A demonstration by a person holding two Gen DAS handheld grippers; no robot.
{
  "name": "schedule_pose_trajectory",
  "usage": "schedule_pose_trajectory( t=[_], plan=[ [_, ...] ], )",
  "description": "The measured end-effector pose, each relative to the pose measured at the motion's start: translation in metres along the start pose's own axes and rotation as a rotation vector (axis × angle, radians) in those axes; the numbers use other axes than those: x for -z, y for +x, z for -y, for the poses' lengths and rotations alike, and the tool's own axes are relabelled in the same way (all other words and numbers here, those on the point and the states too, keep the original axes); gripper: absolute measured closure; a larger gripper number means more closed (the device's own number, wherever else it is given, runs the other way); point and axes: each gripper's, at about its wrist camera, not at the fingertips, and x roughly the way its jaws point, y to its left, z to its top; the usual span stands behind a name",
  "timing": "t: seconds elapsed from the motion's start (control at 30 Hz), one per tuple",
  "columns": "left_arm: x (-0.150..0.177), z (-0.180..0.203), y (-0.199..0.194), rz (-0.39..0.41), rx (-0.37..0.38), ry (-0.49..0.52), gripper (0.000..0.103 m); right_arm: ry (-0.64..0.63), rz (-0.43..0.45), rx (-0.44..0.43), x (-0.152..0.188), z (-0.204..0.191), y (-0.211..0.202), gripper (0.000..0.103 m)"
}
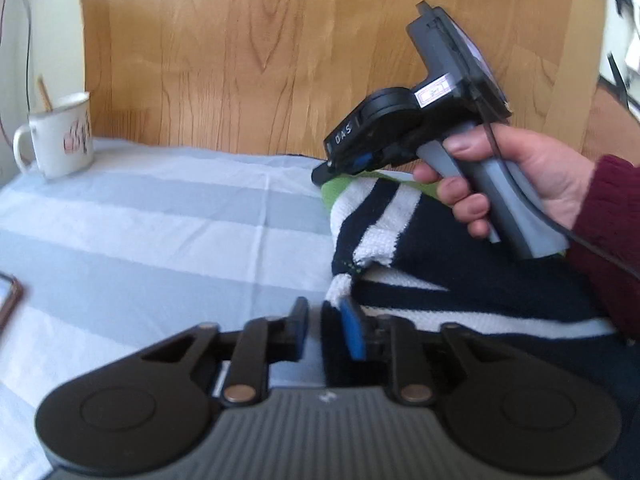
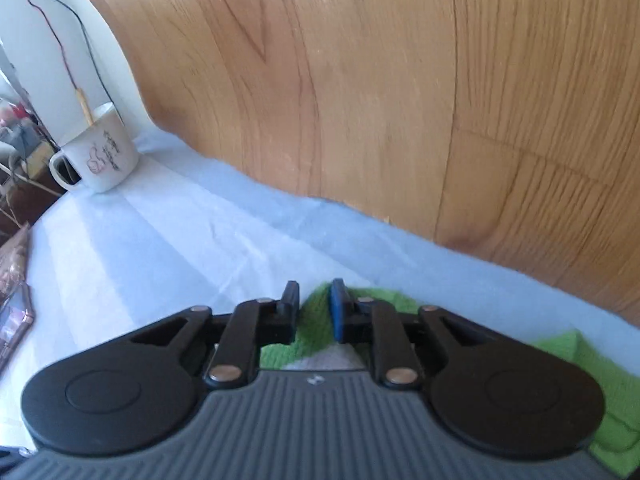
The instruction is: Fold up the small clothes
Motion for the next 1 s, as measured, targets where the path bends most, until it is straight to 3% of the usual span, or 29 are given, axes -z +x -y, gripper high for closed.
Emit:
schedule_pose_trajectory(
  t=[0.03, 0.07, 0.2, 0.27, 0.37, 0.47, 0.63, 0.8, 0.83, 0.87, 0.9, 1.0],
  plan=[
    [0.001, 0.002, -0.001, 0.002, -0.002, 0.006, 0.077, 0.032, -0.001, -0.014, -0.003, 0.004, -0.006, 0.069],
    [0.000, 0.002, 0.000, 0.000, 0.003, 0.006, 0.077, 0.063, 0.013, -0.035, -0.005, 0.010, -0.017, 0.065],
    [-0.007, -0.007, -0.008, 0.010, 0.026, -0.015, 0.075, 0.067, 0.125, 0.024, 0.011, 0.038, -0.094, 0.064],
    [-0.013, -0.016, -0.022, 0.046, 0.054, -0.050, 0.073, 0.096, 0.171, 0.067, 0.035, 0.061, -0.145, 0.064],
    [-0.029, -0.034, -0.037, 0.108, 0.133, -0.115, 0.063, 0.119, 0.213, 0.168, 0.079, 0.083, -0.203, 0.061],
    [-0.047, -0.040, -0.033, 0.078, 0.138, -0.143, 0.060, 0.132, 0.217, 0.269, 0.132, 0.087, -0.246, 0.056],
    [-0.082, -0.031, 0.015, -0.033, 0.126, -0.136, 0.060, 0.168, 0.170, 0.292, 0.198, 0.077, -0.263, 0.052],
    [-0.086, -0.023, 0.074, -0.132, 0.167, -0.188, 0.061, -0.059, 0.133, 0.404, 0.220, 0.042, -0.242, 0.045],
    [-0.082, -0.023, 0.084, -0.152, 0.179, -0.204, 0.063, -0.119, 0.114, 0.423, 0.220, 0.037, -0.233, 0.049],
    [-0.076, -0.022, 0.088, -0.144, 0.182, -0.214, 0.074, -0.182, 0.105, 0.453, 0.220, 0.035, -0.227, 0.079],
    [-0.072, -0.020, 0.088, -0.113, 0.169, -0.204, 0.090, -0.244, 0.096, 0.497, 0.215, 0.034, -0.221, 0.095],
    [-0.069, -0.020, 0.083, -0.082, 0.166, -0.193, 0.094, -0.338, 0.198, 0.612, 0.192, 0.041, -0.232, 0.094]
  ],
)
